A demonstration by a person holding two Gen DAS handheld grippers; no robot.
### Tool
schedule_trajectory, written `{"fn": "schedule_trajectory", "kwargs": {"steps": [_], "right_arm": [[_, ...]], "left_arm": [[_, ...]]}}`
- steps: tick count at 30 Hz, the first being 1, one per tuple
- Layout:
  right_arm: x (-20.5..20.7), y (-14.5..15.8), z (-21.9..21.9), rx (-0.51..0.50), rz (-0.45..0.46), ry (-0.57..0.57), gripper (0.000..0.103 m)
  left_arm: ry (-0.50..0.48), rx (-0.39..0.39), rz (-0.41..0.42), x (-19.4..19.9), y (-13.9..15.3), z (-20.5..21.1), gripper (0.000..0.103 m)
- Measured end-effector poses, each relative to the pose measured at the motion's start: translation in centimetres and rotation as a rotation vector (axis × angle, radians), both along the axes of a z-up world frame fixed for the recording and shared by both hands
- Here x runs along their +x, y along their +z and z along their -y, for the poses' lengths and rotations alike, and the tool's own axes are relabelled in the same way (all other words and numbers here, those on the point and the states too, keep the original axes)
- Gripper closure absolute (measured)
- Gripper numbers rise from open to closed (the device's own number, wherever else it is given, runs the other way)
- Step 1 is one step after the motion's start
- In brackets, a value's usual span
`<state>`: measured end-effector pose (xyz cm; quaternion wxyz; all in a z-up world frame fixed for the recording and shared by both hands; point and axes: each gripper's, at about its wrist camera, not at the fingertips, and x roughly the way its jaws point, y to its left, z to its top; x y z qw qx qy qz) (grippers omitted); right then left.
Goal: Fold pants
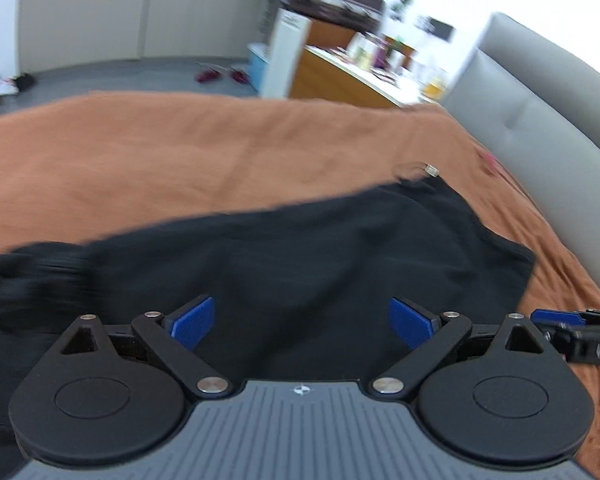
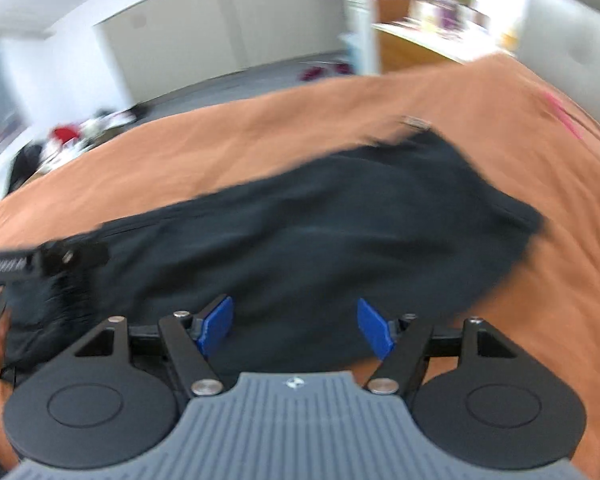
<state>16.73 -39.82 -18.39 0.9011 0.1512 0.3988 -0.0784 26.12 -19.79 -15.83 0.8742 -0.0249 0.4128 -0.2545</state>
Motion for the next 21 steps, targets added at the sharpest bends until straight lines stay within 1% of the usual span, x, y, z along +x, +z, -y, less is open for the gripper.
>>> {"fn": "schedule_trajectory", "kwargs": {"steps": [4,6,8,10,14,15,17,18,21], "right_arm": [[-1.2,-2.4,7.0,0.054,-0.021,-0.173,0.036],[-1.2,-4.1,10.2,0.12,-0.03,-0.247,0.037],[-1.1,-5.9,12.8,0.158,-0.035,-0.318,0.037],[-0.8,-7.2,14.8,0.201,-0.011,-0.363,0.037],[0.4,-9.4,17.7,0.337,0.063,-0.419,0.037],[1.0,-9.6,17.9,0.346,0.074,-0.419,0.037],[2.5,-9.8,18.5,0.313,0.082,-0.416,0.038],[3.2,-9.9,18.9,0.293,0.081,-0.415,0.038],[5.5,-10.7,19.4,0.276,0.063,-0.402,0.037]], "left_arm": [[-0.042,-0.008,-0.033,0.7,-2.3,4.8,0.0],[-0.045,-0.009,-0.055,1.2,-3.6,6.6,0.0],[-0.055,0.003,-0.076,1.4,-4.8,7.9,0.0],[-0.068,0.022,-0.086,1.6,-5.7,8.9,0.0],[-0.084,0.052,-0.064,1.8,-7.0,10.3,0.0],[-0.089,0.06,-0.06,1.8,-7.1,10.4,0.0],[-0.098,0.076,-0.06,2.2,-7.6,10.9,0.0],[-0.101,0.078,-0.058,2.2,-7.7,11.0,0.0],[-0.102,0.082,-0.048,2.4,-8.1,11.3,0.0]]}}
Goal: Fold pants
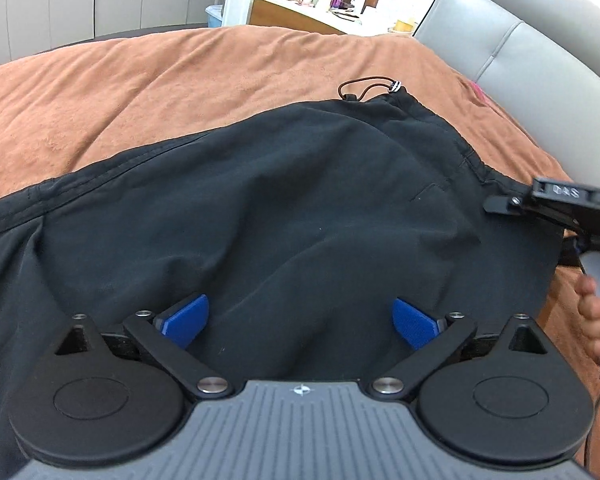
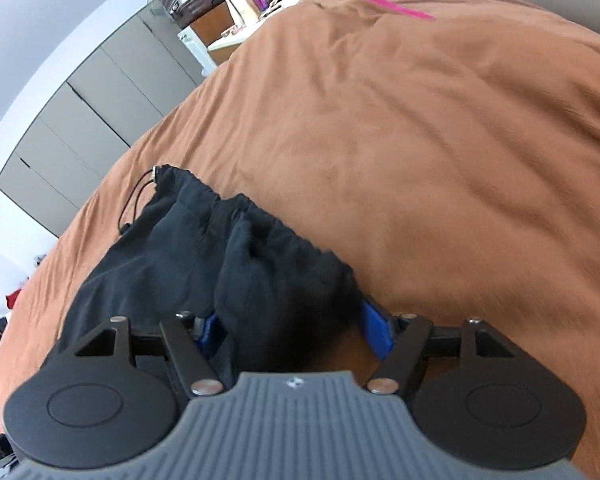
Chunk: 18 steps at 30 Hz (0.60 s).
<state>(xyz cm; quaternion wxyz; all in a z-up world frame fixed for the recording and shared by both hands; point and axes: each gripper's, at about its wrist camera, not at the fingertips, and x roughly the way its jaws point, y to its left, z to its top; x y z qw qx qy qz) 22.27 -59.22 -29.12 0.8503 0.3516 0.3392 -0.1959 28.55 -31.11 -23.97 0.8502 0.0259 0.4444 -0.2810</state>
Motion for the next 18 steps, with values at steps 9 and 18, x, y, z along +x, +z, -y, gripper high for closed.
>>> {"fn": "schedule_trajectory", "kwargs": {"steps": [9,18], "right_arm": [[0.7,0.1,0.2,-0.02,0.088,0.046,0.089],[0.9,6.5,-4.0,-0.189,0.2,0.079,0.092]], "left_arm": [[0.01,0.005,0.04,-0.3,-0.6,0.6,0.0],[0.038,-0.05,0.011,-0.7,0.9,-1.8,0.0]]}}
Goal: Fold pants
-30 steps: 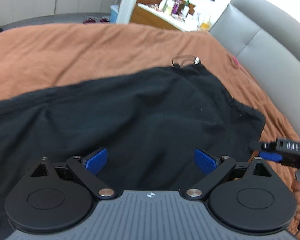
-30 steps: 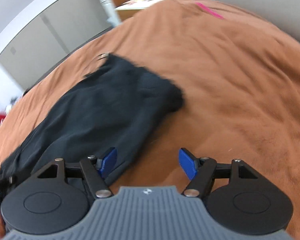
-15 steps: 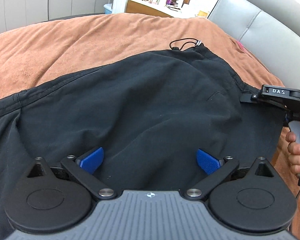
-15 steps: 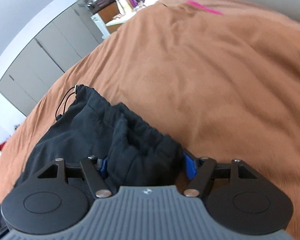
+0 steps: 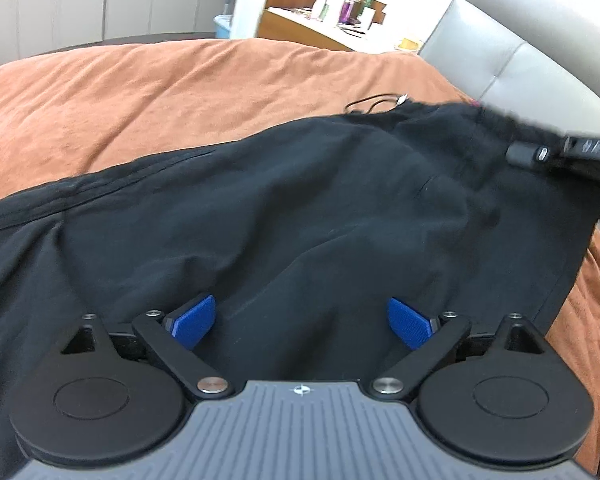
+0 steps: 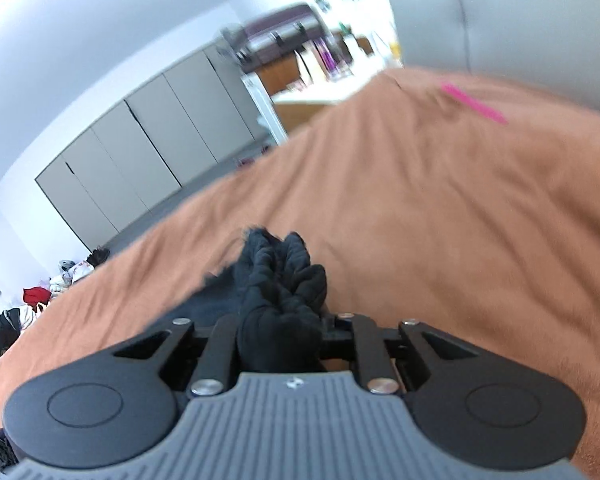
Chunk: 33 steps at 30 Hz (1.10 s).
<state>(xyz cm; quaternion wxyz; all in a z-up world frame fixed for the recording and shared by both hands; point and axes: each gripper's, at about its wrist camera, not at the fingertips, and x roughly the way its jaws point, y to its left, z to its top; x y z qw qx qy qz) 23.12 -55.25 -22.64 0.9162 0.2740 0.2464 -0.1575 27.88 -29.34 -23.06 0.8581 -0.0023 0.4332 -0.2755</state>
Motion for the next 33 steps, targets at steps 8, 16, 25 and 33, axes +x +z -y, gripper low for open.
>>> {"fn": "schedule_trajectory", "kwargs": {"steps": [8,16,25,33], "right_arm": [[1.7,7.1,-8.8,-0.216,0.085,0.241,0.092],[3.0,7.5,-19.9,-0.372,0.032,0.532,0.091],[2.2,4.1,-27.3,-0.434,-0.039,0.719,0.092],[2.7,-0.7,-29.6,-0.414,-0.149,0.804,0.092]], "left_arm": [[0.028,-0.054,0.02,-2.2,2.1,-4.5,0.0],[0.1,-0.07,0.03,-2.5,3.6,-10.8,0.0],[0.159,-0.03,0.035,-2.1,5.2,-15.8,0.0],[0.21,-0.045,0.006,-2.4,5.2,-18.9,0.0]]}}
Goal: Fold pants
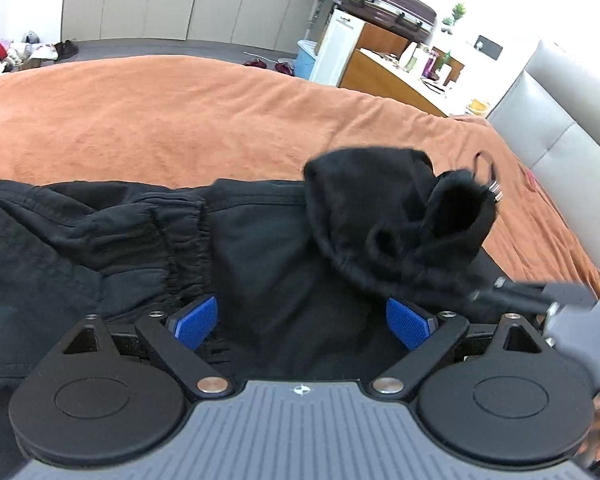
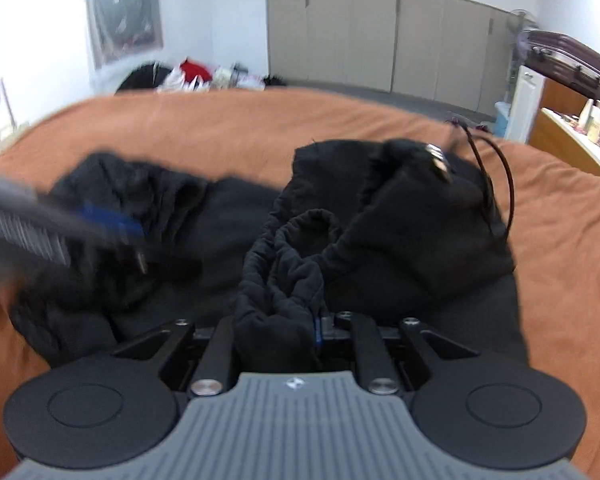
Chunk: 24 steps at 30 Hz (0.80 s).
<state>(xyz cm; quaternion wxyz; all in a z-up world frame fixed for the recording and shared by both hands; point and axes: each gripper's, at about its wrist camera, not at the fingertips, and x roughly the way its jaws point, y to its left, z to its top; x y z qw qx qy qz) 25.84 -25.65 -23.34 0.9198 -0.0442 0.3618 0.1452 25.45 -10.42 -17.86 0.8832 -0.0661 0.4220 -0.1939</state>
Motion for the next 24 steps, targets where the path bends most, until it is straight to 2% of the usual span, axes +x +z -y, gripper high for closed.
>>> {"fn": "schedule_trajectory", "kwargs": {"steps": [3,6,9,12,15,17,18,20,21,22,24], "right_arm": [[-0.4,-2.0,-1.2,-0.062,0.013,0.025,0.091],[-0.2,-3.0,-1.0,-0.035,0.007,0.002,0.089],[-0.8,-3.0,-0.8,-0.019,0.018,0.001,0.078],[-1.4,-0.9,-0.5,-0.036,0.044,-0.001,0.076],[-2.5,2.5,1.9,0.075,0.026,-0.038,0.073],[-3.0,4.2,3.6,0.144,0.008,-0.049,0.066],[-3.3,5.0,4.3,0.164,-0.002,-0.055,0.059],[-3.8,5.7,5.2,0.185,-0.008,-0.061,0.051],[-4.2,5.8,5.5,0.192,-0.004,-0.059,0.044],[-4.5,5.9,5.4,0.197,0.007,-0.051,0.031],[-5.1,5.7,5.0,0.181,0.039,-0.04,0.025]], "left_arm": [[0.005,0.002,-0.011,0.4,-0.2,-0.5,0.0],[0.02,0.001,-0.013,0.6,-0.5,-0.7,0.0],[0.037,-0.034,-0.038,1.2,-0.5,-0.8,0.0],[0.027,-0.062,-0.034,2.0,0.3,0.0,0.0],[0.016,-0.067,-0.017,2.6,0.9,1.2,0.0],[0.012,-0.08,-0.024,2.7,0.6,2.0,0.0],[0.011,-0.079,-0.031,2.7,0.2,2.6,0.0],[0.012,-0.079,-0.036,2.7,-0.5,3.4,0.0],[0.015,-0.078,-0.046,2.7,-0.9,3.7,0.0],[0.018,-0.08,-0.06,2.8,-1.3,3.8,0.0],[0.022,-0.094,-0.083,3.0,-2.2,4.0,0.0]]}}
